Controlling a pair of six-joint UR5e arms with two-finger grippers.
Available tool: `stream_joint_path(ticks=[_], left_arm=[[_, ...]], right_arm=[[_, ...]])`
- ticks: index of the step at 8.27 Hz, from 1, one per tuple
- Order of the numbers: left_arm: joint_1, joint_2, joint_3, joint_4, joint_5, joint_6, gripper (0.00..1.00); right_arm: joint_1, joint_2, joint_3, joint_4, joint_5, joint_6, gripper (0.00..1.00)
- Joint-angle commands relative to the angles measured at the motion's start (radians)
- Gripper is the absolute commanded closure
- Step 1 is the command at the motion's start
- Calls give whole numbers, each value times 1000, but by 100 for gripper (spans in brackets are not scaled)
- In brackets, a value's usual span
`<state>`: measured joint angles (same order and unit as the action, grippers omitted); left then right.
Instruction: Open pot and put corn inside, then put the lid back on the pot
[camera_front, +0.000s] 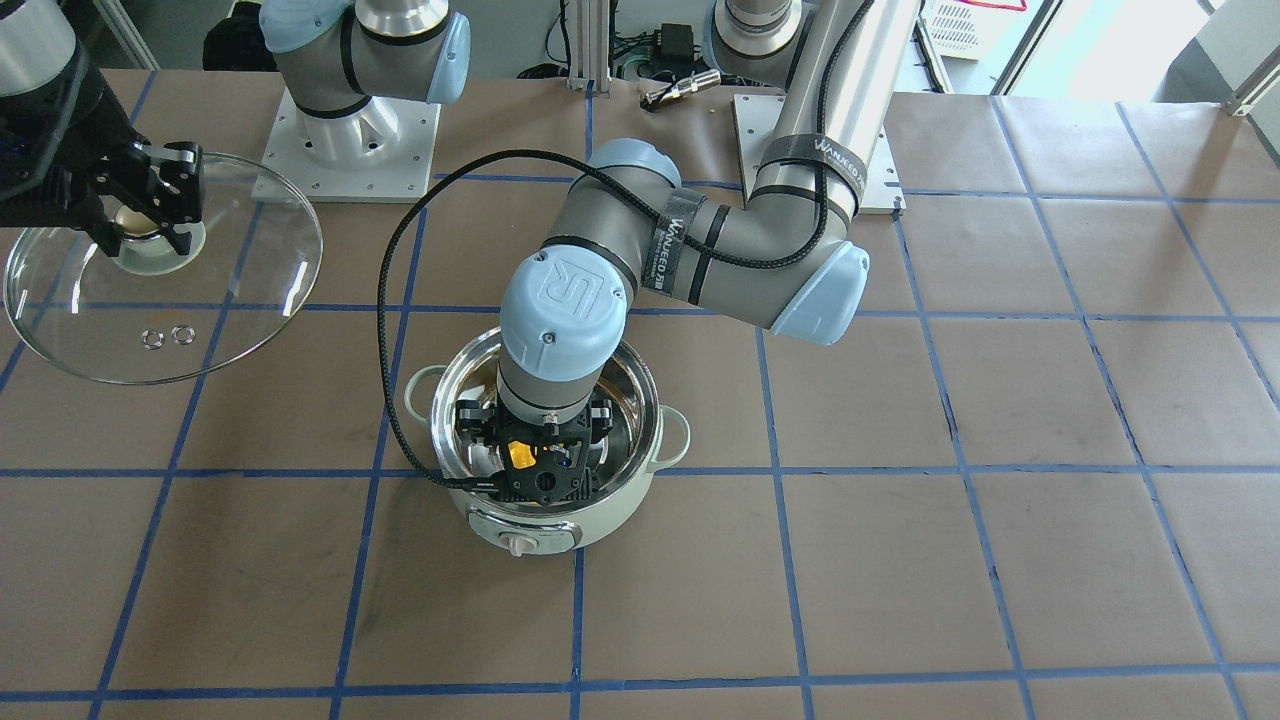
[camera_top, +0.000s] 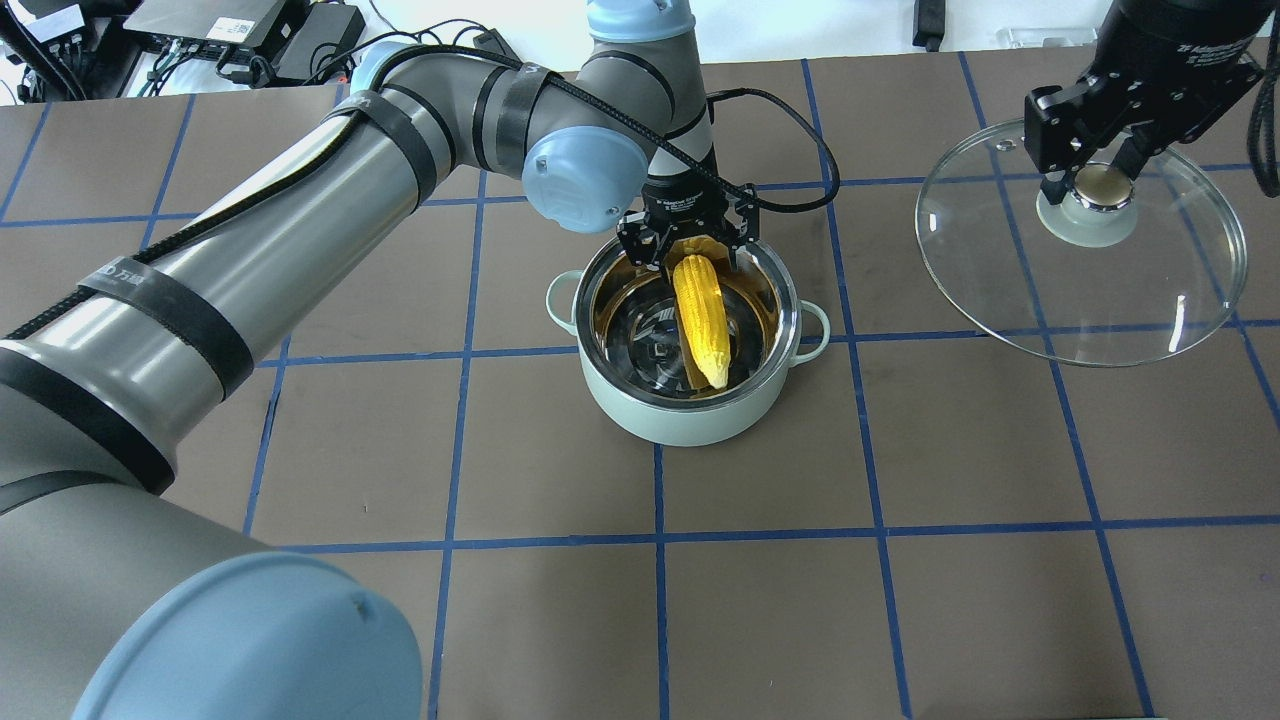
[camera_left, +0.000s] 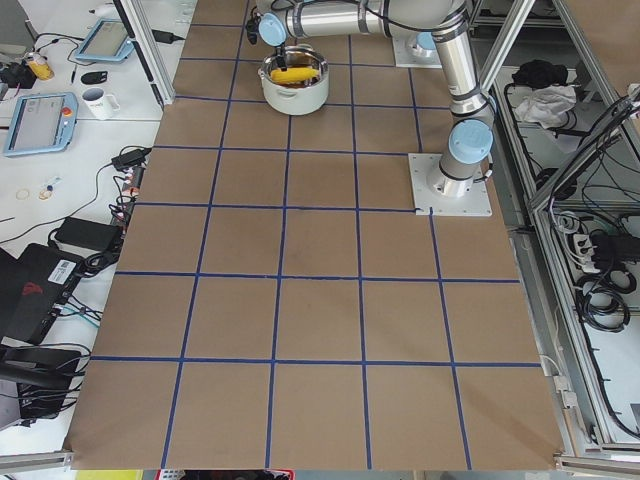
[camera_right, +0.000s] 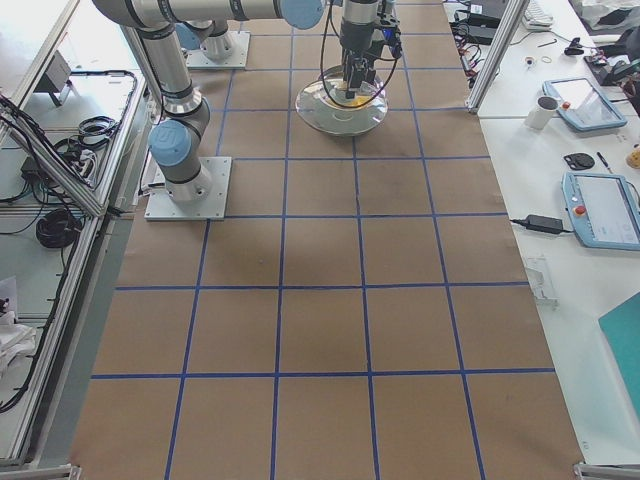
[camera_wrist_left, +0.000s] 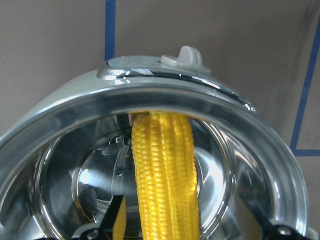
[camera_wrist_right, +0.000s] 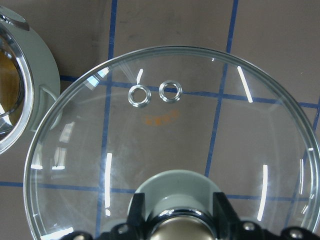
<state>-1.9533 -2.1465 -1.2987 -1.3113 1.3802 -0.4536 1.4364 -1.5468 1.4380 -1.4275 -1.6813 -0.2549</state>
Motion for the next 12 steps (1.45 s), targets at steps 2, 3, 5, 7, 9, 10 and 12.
stream_joint_path(ticks=[2, 3, 5, 7, 9, 10, 12], left_arm=[[7, 81, 12, -17, -13, 7, 0], [8, 120, 4, -28, -12, 9, 0], [45, 187, 2, -45, -12, 42, 0], [187, 252, 6, -144, -6, 149, 0], [337, 377, -1, -160, 128, 232, 0], [388, 437, -2, -160, 175, 298, 0], [404, 514, -23, -225, 177, 309, 0]], right_arm=[[6, 1, -1, 2, -1, 14, 83], [6, 1, 1, 1, -6, 16, 82], [6, 2, 1, -2, -11, 17, 82], [16, 10, -1, -13, 0, 54, 85], [228, 92, -11, -116, 6, 321, 86], [356, 170, -13, -214, 6, 489, 86], [441, 288, -13, -356, 67, 659, 86]])
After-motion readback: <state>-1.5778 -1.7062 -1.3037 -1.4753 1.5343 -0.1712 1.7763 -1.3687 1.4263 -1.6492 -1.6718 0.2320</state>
